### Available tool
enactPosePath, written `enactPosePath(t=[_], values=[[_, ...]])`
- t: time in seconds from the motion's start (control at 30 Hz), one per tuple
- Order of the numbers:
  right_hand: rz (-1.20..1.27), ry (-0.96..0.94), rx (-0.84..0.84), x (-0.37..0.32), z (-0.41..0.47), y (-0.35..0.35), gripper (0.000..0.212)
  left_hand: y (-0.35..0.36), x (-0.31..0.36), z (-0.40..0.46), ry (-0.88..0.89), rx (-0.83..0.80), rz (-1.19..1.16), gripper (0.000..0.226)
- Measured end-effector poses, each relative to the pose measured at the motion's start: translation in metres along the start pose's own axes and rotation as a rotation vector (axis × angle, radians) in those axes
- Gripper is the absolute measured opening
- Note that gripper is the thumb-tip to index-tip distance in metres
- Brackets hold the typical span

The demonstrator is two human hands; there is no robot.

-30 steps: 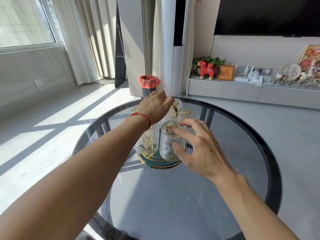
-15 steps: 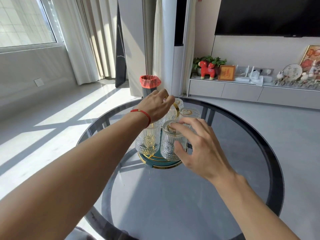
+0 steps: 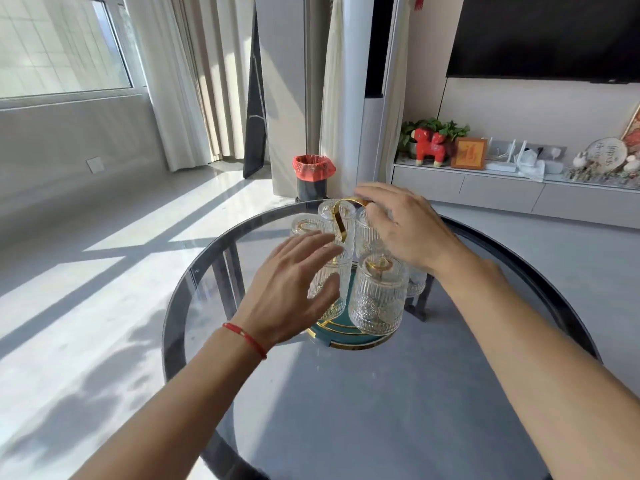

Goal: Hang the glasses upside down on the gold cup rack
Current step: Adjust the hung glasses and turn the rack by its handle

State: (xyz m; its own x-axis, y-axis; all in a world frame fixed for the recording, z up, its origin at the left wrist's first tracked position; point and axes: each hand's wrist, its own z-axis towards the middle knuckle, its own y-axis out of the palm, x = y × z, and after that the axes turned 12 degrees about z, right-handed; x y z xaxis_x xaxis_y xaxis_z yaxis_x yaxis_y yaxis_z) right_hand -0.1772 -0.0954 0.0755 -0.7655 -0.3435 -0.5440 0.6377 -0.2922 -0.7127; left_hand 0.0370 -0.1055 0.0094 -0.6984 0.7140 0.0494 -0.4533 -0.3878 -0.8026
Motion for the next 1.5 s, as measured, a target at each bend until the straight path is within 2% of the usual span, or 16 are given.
enactPosePath(t=[0.07, 0.27, 0.57, 1.03, 1.27, 1.43, 1.5], values=[[0.014, 0.009, -0.041, 0.002, 0.004, 0.0, 0.042, 0.005, -0.001, -0.004, 0.025, 0.006, 0.032, 0.042], [0.069, 0.021, 0.007, 0.006, -0.002, 0.004, 0.043, 0.014, -0.007, -0.019, 0.025, 0.085, -0.018, 0.041], [0.106, 0.053, 0.032, 0.006, -0.002, 0.009, 0.043, 0.01, -0.008, -0.03, -0.049, 0.13, 0.0, 0.041], [0.05, 0.038, 0.018, 0.013, -0.001, 0.014, 0.045, 0.01, -0.007, -0.03, -0.054, 0.118, -0.011, 0.043], [-0.003, -0.043, 0.083, 0.01, -0.012, 0.013, 0.044, 0.001, -0.01, -0.016, -0.12, 0.154, -0.123, 0.041], [0.036, -0.073, 0.031, 0.008, -0.014, 0.011, 0.049, -0.009, -0.035, 0.018, -0.165, 0.047, -0.221, 0.058], [0.058, -0.059, 0.026, 0.008, -0.015, 0.01, 0.051, -0.01, -0.046, 0.03, -0.14, -0.029, -0.243, 0.056]])
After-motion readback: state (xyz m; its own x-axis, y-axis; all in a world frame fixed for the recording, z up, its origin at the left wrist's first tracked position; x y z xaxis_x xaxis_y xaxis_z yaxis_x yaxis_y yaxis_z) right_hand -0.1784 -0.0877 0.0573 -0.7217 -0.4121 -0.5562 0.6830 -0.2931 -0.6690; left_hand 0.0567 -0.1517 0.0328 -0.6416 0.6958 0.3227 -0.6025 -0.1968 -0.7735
